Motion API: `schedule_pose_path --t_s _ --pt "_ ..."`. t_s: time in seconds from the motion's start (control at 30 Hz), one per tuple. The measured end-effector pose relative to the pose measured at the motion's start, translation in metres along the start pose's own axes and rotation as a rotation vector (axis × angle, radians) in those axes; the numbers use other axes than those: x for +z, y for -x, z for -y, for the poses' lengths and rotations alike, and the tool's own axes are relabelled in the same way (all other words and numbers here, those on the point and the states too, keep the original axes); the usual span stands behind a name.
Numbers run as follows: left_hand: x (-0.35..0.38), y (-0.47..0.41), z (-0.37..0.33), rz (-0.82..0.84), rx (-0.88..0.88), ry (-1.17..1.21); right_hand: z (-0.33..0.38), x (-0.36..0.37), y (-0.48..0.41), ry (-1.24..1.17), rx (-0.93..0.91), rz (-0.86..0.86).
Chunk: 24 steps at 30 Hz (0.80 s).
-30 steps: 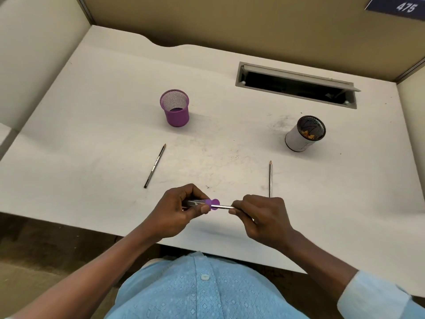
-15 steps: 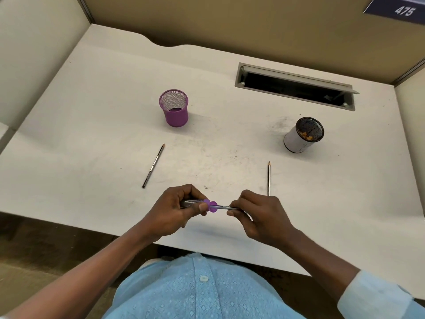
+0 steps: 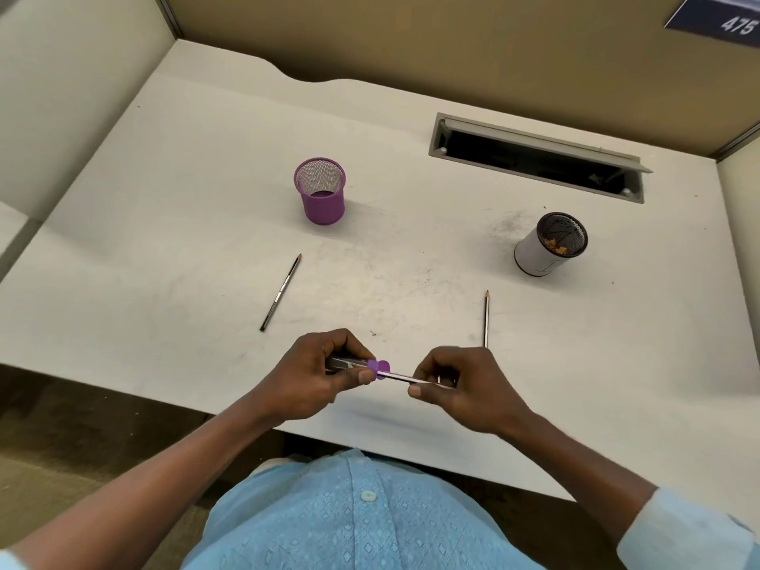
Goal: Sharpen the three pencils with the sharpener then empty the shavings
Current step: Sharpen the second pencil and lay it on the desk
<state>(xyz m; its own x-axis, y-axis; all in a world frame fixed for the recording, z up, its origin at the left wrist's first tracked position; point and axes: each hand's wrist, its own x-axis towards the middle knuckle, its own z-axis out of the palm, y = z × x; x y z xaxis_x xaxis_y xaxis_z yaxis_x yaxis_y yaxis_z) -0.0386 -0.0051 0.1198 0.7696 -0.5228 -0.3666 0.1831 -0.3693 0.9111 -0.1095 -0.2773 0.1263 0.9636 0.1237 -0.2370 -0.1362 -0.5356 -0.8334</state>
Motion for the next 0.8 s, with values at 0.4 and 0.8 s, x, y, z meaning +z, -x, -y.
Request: schedule_pose_path --t_s 0.4,0.8 --pt "0.004 0.006 -0.002 0.002 0.15 -0.078 0.009 -0.002 -0.002 -0.339 0.387 0.201" --pt "0.011 0.003 -0.001 -0.004 0.05 0.007 -0.007 0.005 0.015 0.579 -0.544 -0.307"
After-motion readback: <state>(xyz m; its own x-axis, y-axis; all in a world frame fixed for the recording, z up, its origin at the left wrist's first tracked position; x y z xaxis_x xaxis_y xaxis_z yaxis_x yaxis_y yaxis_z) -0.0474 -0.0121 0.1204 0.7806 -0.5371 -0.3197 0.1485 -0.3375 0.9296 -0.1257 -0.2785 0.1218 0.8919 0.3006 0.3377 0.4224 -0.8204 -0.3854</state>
